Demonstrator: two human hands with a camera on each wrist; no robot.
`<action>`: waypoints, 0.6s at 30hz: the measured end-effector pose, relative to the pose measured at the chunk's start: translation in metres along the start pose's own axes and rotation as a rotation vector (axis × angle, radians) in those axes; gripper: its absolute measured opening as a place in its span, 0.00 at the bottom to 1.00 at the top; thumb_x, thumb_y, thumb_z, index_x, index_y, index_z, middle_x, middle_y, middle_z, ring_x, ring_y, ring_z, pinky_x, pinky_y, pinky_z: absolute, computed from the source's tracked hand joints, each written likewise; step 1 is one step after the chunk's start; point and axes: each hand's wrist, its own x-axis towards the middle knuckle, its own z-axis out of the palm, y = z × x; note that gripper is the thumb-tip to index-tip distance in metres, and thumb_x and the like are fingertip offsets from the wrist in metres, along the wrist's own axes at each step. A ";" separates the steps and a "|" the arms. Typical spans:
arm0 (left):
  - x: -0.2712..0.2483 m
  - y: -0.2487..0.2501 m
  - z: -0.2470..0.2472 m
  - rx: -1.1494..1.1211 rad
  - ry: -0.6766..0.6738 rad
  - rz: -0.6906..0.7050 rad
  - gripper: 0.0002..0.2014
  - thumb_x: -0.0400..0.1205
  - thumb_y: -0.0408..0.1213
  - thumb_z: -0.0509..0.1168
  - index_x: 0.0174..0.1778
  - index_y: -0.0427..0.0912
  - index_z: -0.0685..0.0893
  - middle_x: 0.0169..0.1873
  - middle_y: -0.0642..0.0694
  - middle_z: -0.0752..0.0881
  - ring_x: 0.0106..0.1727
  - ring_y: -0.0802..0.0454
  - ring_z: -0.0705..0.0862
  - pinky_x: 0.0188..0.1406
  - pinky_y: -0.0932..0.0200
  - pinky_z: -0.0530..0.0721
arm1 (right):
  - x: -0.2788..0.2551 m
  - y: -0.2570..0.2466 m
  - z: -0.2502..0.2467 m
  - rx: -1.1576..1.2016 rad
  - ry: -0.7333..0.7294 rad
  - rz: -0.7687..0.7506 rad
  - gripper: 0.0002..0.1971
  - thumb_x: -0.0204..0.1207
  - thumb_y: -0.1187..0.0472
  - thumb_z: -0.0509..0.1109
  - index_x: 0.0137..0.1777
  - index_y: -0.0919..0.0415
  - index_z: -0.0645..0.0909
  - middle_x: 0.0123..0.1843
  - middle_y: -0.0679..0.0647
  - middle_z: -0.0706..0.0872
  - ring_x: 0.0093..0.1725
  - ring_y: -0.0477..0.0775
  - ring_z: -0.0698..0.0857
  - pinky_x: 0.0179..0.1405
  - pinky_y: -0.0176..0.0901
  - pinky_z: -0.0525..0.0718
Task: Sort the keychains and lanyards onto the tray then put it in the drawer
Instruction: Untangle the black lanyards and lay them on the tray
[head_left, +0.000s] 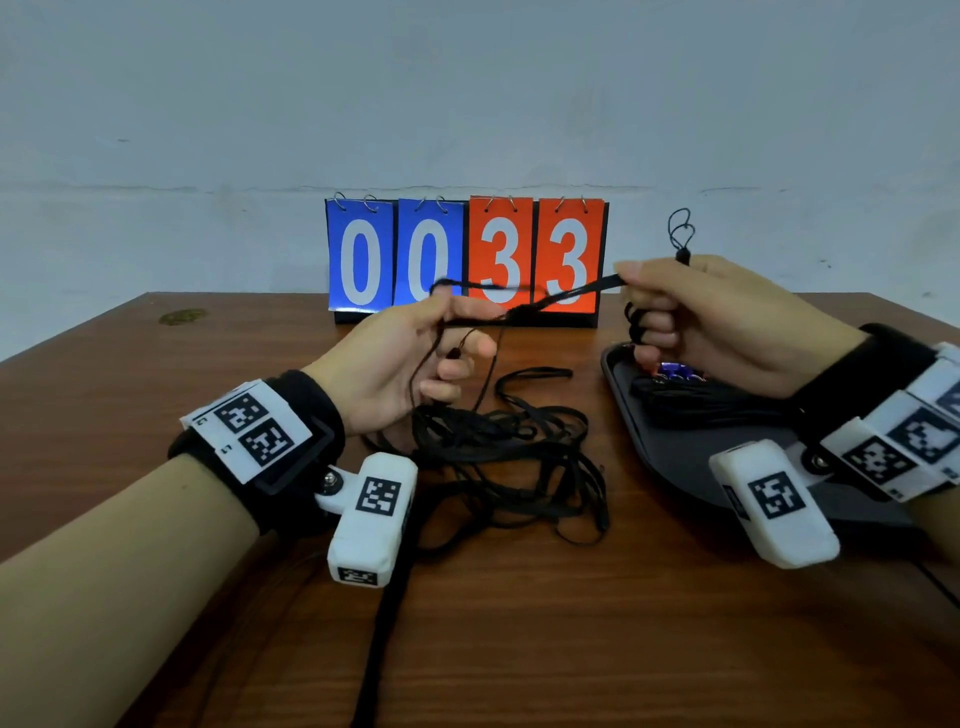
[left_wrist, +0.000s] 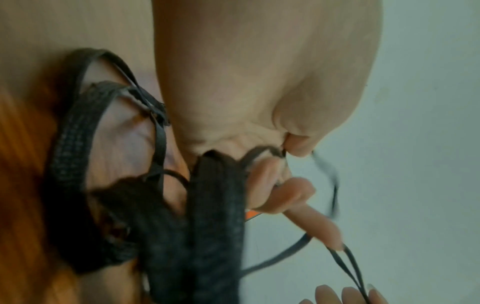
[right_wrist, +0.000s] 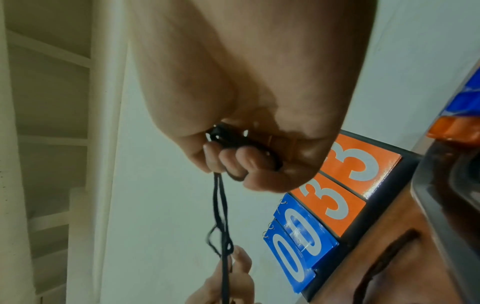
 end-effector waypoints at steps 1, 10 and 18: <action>-0.001 0.001 -0.001 0.002 -0.010 0.002 0.26 0.92 0.56 0.47 0.60 0.43 0.85 0.37 0.46 0.89 0.27 0.57 0.73 0.21 0.66 0.67 | 0.001 0.000 -0.001 -0.003 0.003 0.001 0.25 0.81 0.50 0.70 0.22 0.51 0.69 0.26 0.50 0.67 0.27 0.51 0.66 0.33 0.44 0.76; -0.004 0.005 -0.002 -0.120 -0.037 0.056 0.27 0.92 0.55 0.50 0.33 0.46 0.80 0.63 0.42 0.90 0.66 0.46 0.85 0.67 0.46 0.78 | 0.004 0.004 -0.004 -0.056 0.027 0.027 0.25 0.85 0.54 0.66 0.23 0.51 0.70 0.28 0.51 0.75 0.29 0.52 0.72 0.34 0.46 0.77; -0.004 0.005 0.003 -0.031 -0.057 0.019 0.13 0.89 0.43 0.55 0.45 0.41 0.81 0.26 0.48 0.75 0.30 0.51 0.77 0.38 0.58 0.81 | 0.004 0.002 -0.004 0.009 0.085 -0.041 0.21 0.85 0.52 0.66 0.28 0.54 0.73 0.30 0.51 0.75 0.30 0.52 0.72 0.30 0.41 0.76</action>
